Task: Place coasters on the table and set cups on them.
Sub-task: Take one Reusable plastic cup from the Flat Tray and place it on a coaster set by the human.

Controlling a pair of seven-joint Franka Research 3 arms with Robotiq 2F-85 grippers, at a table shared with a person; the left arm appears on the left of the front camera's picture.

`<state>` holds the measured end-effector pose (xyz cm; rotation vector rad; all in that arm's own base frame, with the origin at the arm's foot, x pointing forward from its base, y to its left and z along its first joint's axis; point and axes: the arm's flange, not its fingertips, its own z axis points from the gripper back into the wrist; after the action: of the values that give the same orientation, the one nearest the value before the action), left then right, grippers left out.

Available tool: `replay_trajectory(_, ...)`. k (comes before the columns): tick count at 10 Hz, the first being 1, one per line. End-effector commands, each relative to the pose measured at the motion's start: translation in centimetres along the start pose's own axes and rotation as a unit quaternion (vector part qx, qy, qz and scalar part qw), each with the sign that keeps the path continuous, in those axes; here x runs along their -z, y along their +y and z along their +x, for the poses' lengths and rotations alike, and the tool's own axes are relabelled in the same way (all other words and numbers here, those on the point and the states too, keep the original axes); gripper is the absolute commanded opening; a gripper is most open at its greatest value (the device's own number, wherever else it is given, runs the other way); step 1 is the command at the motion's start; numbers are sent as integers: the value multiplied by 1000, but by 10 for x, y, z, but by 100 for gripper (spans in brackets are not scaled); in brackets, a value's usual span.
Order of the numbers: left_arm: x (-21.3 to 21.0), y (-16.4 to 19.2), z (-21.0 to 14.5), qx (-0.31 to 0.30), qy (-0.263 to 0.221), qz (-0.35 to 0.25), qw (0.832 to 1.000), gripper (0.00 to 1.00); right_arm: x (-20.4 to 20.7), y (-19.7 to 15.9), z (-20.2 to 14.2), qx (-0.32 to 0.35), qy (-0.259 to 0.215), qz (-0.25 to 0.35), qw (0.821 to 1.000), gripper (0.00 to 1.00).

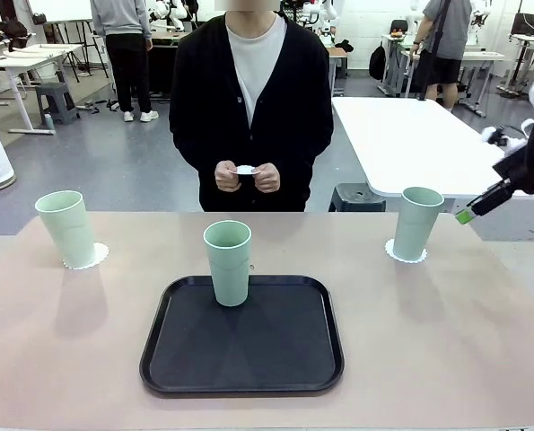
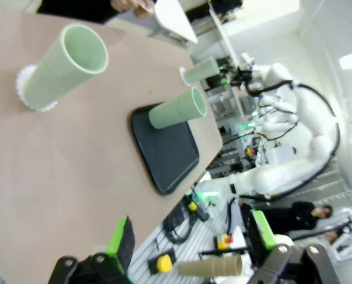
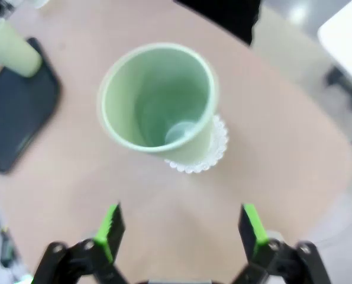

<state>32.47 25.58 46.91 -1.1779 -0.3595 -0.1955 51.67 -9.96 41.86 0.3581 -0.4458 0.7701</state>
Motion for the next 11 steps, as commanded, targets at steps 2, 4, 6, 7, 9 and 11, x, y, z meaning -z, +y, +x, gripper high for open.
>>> replay_trajectory(2, -2, -1, -1, 1, 1, -3, 1000, 100, -26, 85, 35, 114, 155, -50, 980, 100)
replay_trajectory(4, -2, -1, -1, 1, 1, -3, 1000, 100, -50, 121, 57, 149, 203, -73, 965, 100)
replay_trajectory(6, -2, -1, -1, 1, 1, -3, 1000, 100, -64, 149, 72, 159, 209, -104, 959, 100)
replay_trajectory(7, -2, -1, -1, 1, 1, -3, 1000, 100, -67, 158, 75, 157, 199, -116, 960, 100)
replay_trajectory(9, -2, -1, -1, 1, 1, -3, 1000, 100, -69, 158, 72, 157, 204, -103, 961, 100)
replay_trajectory(11, -2, -1, -1, 1, 1, -3, 1000, 100, -69, 158, 72, 157, 204, -103, 961, 100)
